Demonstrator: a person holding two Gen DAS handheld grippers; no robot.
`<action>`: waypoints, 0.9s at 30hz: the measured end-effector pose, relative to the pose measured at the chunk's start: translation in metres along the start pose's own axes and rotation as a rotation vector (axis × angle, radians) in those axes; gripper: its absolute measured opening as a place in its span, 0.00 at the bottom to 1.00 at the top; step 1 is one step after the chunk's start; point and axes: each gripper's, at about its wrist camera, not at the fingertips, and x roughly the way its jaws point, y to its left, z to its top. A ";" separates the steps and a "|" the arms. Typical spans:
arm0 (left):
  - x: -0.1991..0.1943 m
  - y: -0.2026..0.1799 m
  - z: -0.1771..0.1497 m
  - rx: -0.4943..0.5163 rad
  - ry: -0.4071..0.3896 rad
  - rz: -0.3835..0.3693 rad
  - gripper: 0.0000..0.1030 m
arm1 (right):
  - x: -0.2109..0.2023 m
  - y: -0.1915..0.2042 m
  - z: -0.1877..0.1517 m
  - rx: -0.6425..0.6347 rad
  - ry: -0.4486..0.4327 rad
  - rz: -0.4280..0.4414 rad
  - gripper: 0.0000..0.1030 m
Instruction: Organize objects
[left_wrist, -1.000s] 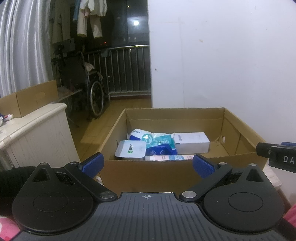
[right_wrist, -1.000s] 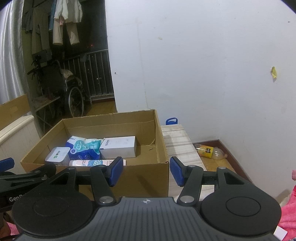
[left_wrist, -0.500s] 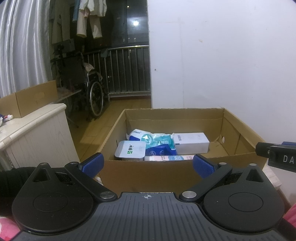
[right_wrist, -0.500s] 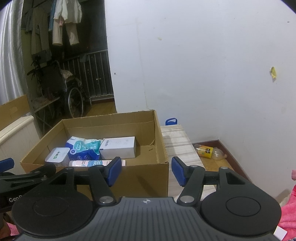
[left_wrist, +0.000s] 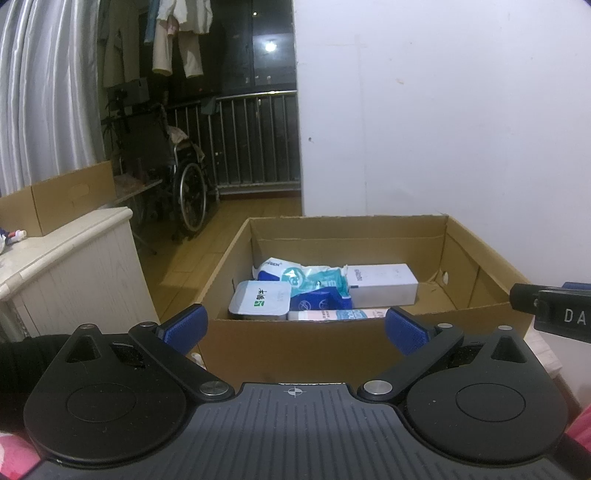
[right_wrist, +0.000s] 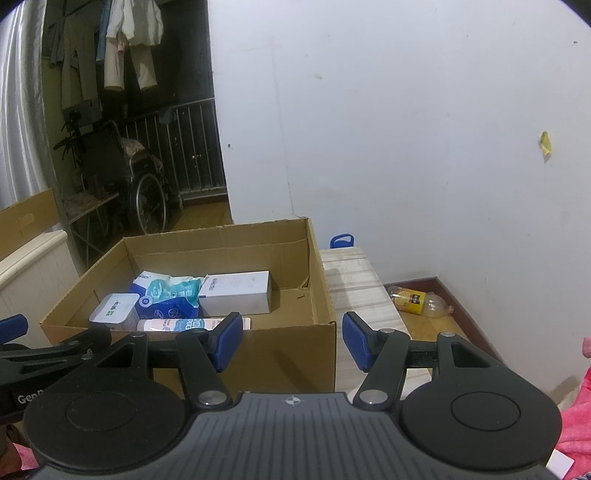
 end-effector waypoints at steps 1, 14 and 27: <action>-0.001 0.001 0.000 0.000 0.000 0.000 1.00 | 0.000 0.000 0.000 0.001 0.001 0.000 0.61; -0.001 0.002 0.000 -0.002 0.002 -0.001 1.00 | -0.001 0.000 0.000 -0.001 0.004 0.000 0.61; -0.001 0.001 0.000 -0.002 0.005 0.003 1.00 | -0.001 0.000 0.001 -0.001 0.006 0.000 0.61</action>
